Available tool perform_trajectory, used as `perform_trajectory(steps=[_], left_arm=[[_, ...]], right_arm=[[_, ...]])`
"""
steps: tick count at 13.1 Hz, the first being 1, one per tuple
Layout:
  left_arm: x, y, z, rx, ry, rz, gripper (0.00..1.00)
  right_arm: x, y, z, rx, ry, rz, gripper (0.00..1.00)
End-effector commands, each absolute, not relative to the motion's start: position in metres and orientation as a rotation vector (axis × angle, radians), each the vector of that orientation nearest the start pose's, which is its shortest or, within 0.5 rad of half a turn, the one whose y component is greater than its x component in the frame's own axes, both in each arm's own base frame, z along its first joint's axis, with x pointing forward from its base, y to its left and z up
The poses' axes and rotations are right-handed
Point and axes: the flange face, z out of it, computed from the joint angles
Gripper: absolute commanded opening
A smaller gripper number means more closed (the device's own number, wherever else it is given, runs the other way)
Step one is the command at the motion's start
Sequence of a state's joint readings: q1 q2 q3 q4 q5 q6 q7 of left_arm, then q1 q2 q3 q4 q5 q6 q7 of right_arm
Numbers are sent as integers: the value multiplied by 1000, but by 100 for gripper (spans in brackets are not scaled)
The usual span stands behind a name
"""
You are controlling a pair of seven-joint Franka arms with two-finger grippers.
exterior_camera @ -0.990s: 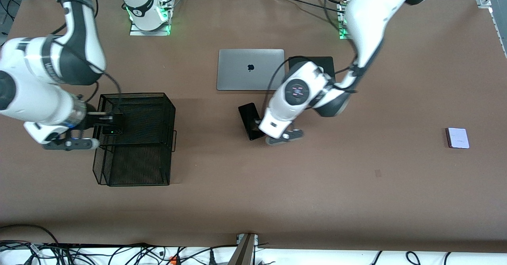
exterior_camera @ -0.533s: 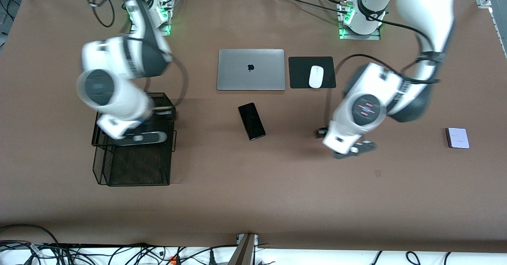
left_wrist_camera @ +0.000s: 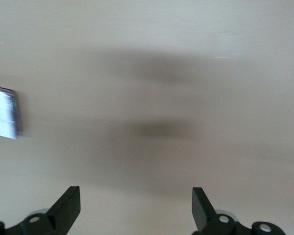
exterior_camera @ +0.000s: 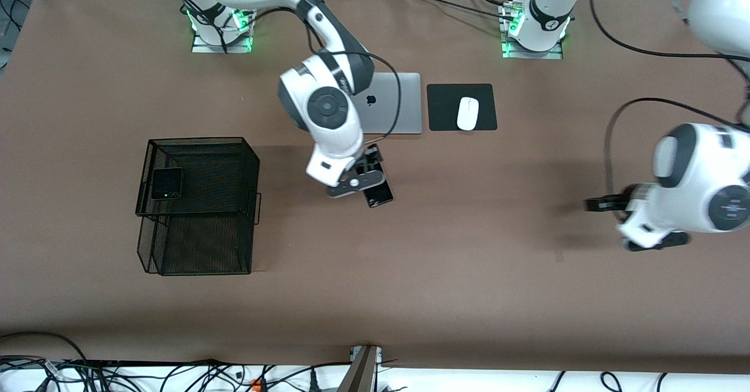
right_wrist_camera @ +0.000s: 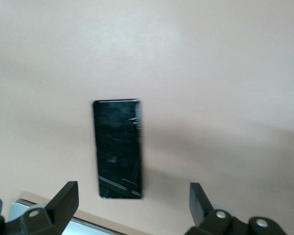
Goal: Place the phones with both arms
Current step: 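Grasp the tall phone with the right gripper while the left gripper grasps the Huawei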
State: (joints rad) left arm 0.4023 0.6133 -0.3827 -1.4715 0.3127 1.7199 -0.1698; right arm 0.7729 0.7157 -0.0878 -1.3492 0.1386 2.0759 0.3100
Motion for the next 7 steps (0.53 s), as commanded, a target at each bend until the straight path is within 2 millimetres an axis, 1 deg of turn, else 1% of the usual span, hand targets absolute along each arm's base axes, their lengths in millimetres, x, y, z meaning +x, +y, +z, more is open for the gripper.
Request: perform_trajectory(steps=[1, 2, 4, 5, 6, 7], left_arm=[[666, 133, 313, -2974, -1, 406, 100], [666, 165, 303, -2978, 34, 355, 100], [660, 230, 284, -3032, 217, 243, 100], [658, 248, 275, -3043, 267, 195, 100], [654, 264, 261, -3057, 256, 172, 100], [649, 283, 251, -3071, 224, 143, 100]], right_arm=[[542, 513, 268, -3013, -591, 5, 100], [539, 519, 252, -3008, -603, -15, 100], [534, 517, 224, -3012, -608, -28, 100], [529, 520, 215, -3009, -623, -36, 100], [523, 523, 205, -3012, -639, -31, 100], [523, 520, 202, -3019, -665, -32, 100]])
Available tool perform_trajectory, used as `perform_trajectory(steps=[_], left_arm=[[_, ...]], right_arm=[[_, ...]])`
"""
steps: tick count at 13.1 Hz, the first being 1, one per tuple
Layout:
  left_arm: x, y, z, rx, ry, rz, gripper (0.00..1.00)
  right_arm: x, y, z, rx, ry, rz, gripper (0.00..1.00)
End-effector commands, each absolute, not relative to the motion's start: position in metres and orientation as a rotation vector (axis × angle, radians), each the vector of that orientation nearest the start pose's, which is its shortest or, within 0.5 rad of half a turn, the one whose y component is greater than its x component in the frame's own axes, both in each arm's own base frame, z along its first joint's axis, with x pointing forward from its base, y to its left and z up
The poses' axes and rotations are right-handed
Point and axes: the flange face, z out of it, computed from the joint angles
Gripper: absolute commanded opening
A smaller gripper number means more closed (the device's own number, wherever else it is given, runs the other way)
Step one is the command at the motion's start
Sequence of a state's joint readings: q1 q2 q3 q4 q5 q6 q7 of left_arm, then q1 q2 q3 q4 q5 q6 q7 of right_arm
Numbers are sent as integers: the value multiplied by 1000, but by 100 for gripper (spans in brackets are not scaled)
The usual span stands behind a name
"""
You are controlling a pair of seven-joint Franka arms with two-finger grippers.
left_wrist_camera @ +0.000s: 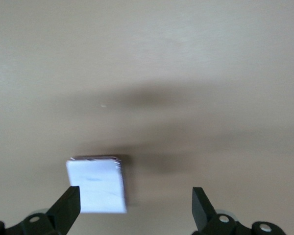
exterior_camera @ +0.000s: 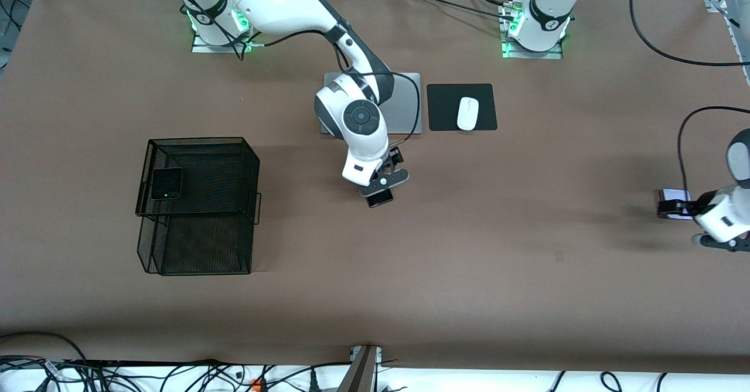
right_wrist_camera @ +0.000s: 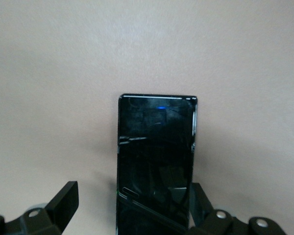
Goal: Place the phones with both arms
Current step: 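Grasp the tall phone with the right gripper while the left gripper grasps the Huawei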
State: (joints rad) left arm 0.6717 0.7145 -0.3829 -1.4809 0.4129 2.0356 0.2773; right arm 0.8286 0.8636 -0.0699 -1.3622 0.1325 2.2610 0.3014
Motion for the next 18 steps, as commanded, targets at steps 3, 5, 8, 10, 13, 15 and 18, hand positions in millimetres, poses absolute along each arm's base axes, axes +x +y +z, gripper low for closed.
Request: perform_trajectory(steps=[3, 5, 8, 10, 13, 15, 18], left_arm=[[627, 315, 218, -3093, 172, 41, 100], [611, 334, 199, -3115, 123, 55, 100], [597, 348, 171, -3169, 40, 54, 100], [596, 345, 162, -3210, -2, 56, 100], [596, 345, 162, -3209, 12, 59, 89], [596, 345, 165, -3205, 129, 58, 39], [606, 337, 194, -3198, 226, 89, 11]], right_arm=[[531, 509, 196, -3034, -681, -32, 100], [532, 503, 183, -3041, -678, -22, 100], [529, 500, 173, -3034, -660, -32, 100], [530, 501, 174, -3026, -644, -41, 100], [529, 501, 166, -3026, -624, -29, 100], [527, 506, 161, -3013, -623, -64, 100], [527, 506, 157, -3014, -620, -62, 100]])
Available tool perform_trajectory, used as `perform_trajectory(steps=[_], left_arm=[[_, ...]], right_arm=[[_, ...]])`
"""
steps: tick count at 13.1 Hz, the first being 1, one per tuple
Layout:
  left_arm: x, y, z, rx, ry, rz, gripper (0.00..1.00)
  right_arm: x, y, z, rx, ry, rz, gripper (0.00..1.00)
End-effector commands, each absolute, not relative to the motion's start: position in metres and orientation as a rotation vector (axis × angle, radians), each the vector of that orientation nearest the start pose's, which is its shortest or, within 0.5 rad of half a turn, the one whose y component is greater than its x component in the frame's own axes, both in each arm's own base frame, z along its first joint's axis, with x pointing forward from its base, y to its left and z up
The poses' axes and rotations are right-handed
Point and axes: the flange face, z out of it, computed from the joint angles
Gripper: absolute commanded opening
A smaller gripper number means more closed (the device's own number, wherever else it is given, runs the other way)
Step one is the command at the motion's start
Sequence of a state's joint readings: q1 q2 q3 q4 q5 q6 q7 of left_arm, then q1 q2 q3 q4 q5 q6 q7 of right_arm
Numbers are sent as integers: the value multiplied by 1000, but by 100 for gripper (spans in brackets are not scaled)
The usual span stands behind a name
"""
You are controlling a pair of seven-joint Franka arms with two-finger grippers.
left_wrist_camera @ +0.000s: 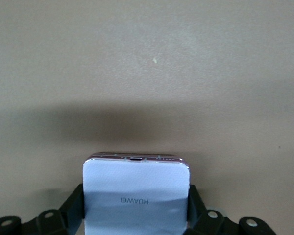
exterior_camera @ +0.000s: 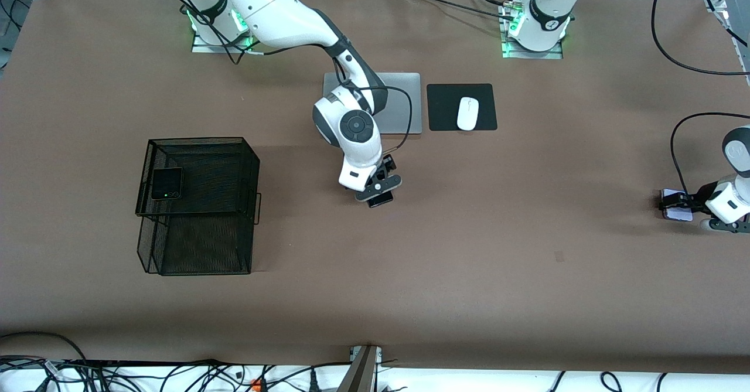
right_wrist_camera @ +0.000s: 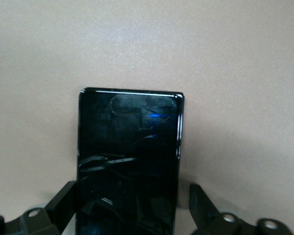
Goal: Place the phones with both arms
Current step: 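Place the tall phone in the basket while the left gripper carries the Huawei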
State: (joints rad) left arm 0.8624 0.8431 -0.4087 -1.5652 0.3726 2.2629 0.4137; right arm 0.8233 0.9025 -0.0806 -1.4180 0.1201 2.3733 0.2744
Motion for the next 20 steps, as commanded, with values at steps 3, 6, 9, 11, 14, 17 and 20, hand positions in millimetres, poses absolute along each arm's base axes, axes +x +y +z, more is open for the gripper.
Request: perform_trajectory(steps=[3, 6, 9, 11, 14, 17, 20], left_arm=[[619, 303, 242, -3209, 292, 153, 9], [629, 263, 293, -3209, 267, 206, 9], [642, 203, 338, -3236, 150, 329, 9], [654, 142, 361, -3224, 74, 401, 9], [668, 35, 370, -3191, 131, 439, 9], [665, -92, 365, -3151, 256, 447, 9], [650, -223, 353, -3210, 202, 355, 10]], right_arm=[[529, 508, 164, -3006, -631, -74, 29], [532, 510, 196, -3003, -613, -75, 0], [544, 504, 262, -3051, -556, 16, 0], [559, 482, 314, -3096, -490, 43, 0], [587, 408, 394, -3124, -331, 111, 0], [601, 311, 430, -3198, -186, 232, 0], [600, 203, 417, -3193, -114, 246, 0]])
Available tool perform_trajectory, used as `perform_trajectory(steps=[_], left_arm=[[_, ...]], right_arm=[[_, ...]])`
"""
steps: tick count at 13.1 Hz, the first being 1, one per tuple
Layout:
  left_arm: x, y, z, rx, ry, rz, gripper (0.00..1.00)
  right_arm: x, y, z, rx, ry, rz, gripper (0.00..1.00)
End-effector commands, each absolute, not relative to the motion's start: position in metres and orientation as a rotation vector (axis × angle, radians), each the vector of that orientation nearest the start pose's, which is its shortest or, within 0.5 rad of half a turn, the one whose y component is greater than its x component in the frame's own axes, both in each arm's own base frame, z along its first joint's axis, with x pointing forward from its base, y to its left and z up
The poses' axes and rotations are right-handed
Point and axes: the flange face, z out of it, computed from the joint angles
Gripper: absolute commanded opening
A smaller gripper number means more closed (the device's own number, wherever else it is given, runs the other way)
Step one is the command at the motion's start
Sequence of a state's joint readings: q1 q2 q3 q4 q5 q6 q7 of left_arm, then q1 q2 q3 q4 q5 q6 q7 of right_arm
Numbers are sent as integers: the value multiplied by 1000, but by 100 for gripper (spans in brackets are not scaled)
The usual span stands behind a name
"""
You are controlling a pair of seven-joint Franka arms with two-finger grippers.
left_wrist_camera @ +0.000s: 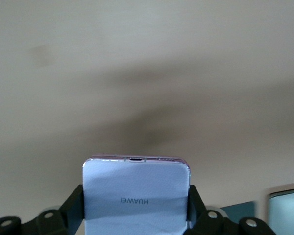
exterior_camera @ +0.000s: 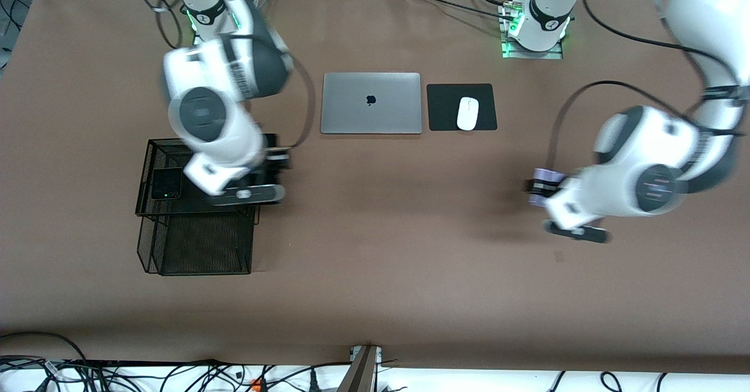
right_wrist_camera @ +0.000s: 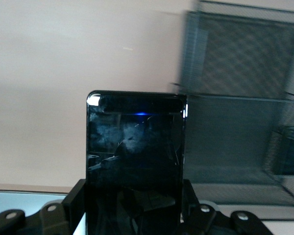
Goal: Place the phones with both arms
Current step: 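Place the tall phone in the basket while the left gripper carries the Huawei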
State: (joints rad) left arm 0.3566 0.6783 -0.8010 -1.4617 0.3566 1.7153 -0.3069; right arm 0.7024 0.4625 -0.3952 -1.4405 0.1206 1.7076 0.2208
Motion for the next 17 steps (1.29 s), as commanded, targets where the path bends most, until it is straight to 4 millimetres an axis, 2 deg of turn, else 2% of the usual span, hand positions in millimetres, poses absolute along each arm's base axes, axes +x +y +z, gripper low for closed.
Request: perform_trajectory(steps=[1, 4, 6, 7, 8, 9, 10, 11, 13, 14, 15, 17], left_arm=[[644, -265, 350, -3269, 116, 315, 10], [624, -365, 333, -3428, -65, 164, 10], [606, -417, 307, -3510, -144, 120, 10], [598, -436, 293, -3526, -170, 98, 12], [588, -453, 273, -3523, -164, 85, 12], [581, -463, 261, -3505, -142, 66, 12], [572, -471, 248, -3473, -104, 55, 12], [567, -475, 233, -3443, -85, 51, 13], [541, -501, 198, -3413, -21, 80, 15], [545, -498, 196, -3409, -43, 36, 38], [547, -495, 199, -3407, -47, 24, 99], [558, -487, 220, -3409, -65, -16, 100]], right_arm=[[598, 179, 405, -3186, -103, 223, 0], [590, 153, 356, -3193, -102, 200, 0], [591, 143, 334, -3203, -94, 184, 0], [592, 141, 326, -3210, -95, 194, 0], [594, 140, 323, -3202, -76, 202, 30], [597, 134, 325, -3193, -49, 196, 94], [601, 130, 331, -3190, -40, 183, 100], [606, 127, 339, -3188, -32, 164, 100], [613, 129, 357, -3182, -41, 138, 100], [617, 130, 371, -3180, -49, 142, 100], [621, 133, 388, -3183, -59, 160, 100], [627, 133, 419, -3181, -58, 182, 100]])
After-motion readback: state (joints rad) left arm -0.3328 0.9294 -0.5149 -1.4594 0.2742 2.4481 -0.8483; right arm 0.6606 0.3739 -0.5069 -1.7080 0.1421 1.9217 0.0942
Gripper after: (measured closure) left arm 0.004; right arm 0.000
